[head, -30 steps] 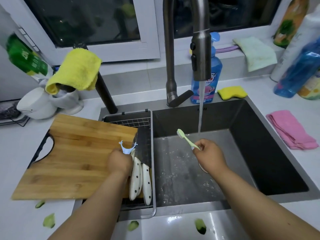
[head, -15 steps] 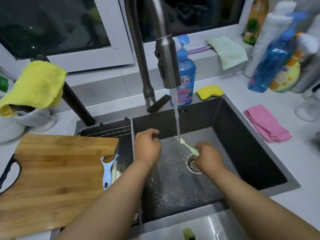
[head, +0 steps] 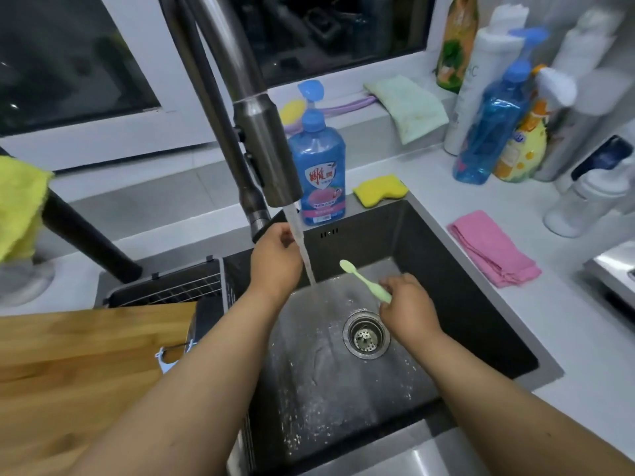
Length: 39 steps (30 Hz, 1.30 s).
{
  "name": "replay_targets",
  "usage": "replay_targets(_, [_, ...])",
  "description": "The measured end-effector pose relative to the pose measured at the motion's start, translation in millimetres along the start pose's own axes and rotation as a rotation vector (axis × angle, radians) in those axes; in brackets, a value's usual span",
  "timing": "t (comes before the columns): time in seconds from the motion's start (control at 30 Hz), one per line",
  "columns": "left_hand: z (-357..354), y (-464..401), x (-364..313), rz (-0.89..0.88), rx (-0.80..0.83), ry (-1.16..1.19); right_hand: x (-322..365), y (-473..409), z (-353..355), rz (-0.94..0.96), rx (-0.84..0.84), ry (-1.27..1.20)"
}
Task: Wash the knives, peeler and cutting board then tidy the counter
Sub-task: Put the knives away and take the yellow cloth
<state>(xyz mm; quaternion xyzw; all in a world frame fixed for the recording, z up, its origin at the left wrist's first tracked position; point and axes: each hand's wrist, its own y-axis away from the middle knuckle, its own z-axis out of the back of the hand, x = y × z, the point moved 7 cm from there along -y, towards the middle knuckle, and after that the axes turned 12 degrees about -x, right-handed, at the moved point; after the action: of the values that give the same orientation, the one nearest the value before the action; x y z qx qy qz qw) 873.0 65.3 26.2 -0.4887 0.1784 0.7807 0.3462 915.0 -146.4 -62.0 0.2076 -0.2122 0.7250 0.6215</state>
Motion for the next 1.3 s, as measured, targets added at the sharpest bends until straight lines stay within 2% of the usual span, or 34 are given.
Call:
replay_targets(0.13, [-5.5,-13.3,-7.5,-0.013,-0.023,0.024,-6.5,-6.6,-0.2,-0.014,0.013,-0.029])
replay_targets(0.27, [-9.3,-28.1,-4.7,-0.045,-0.07,-0.059,-1.6,-10.1,-8.3,0.022,0.053,-0.041])
replay_targets(0.53, [-14.0,-41.5,1.4,0.025,-0.097,-0.032,23.9,-9.4,-20.5,0.123,0.107,-0.106])
replay_targets(0.67, [-26.1,-25.4,18.2,0.042,-0.007,-0.076,26.6,-9.8,-29.6,0.148,0.186,-0.069])
replay_targets(0.83, [-58.6,1.1,46.1,0.146,0.21,-0.22,12.7,-34.2,-2.0,0.087,0.032,-0.14])
replay_targets(1.07, [-92.2,14.5,46.2,0.121,0.264,-0.241,-37.2,-96.1,73.6,-0.094,-0.326,-0.049])
replay_targets(1.17, [-100.6,15.8,45.3,0.12,0.261,-0.222,-54.5,-120.0,89.3,-0.174,-0.345,0.044])
replay_targets(1.3, [-111.1,17.6,49.8,0.133,0.254,-0.202,-63.7,-151.7,89.2,-0.176,-0.34,0.123])
